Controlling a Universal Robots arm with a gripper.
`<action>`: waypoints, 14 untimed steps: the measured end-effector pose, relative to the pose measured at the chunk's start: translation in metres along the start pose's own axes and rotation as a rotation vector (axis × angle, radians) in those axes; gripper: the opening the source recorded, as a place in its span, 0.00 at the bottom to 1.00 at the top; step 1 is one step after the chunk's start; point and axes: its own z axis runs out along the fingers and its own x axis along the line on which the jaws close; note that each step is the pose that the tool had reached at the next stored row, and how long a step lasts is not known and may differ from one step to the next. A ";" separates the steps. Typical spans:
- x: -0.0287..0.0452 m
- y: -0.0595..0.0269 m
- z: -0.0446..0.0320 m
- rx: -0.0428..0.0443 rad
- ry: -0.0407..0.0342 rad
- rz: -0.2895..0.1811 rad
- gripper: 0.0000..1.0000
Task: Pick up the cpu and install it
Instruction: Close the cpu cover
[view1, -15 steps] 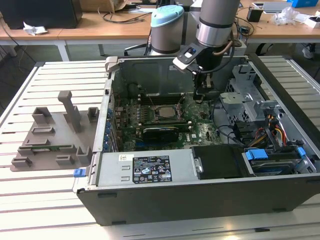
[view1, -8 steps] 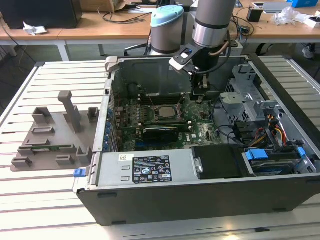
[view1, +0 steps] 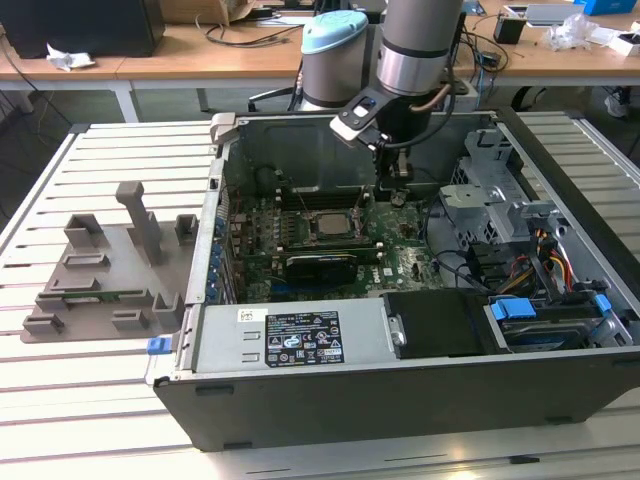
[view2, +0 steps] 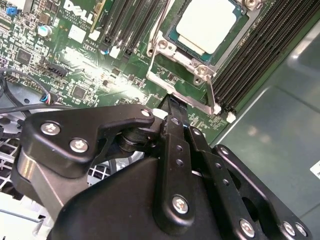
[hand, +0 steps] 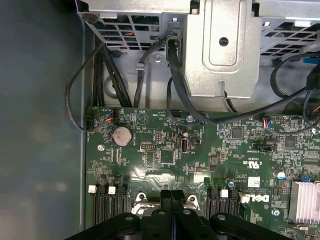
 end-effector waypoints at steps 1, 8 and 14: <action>0.0000 -0.0007 0.0001 0.0000 0.0001 0.000 0.11; 0.0001 -0.0049 0.0005 0.0000 0.0000 0.000 0.11; 0.0004 -0.0124 0.0013 -0.0001 0.0000 0.000 0.11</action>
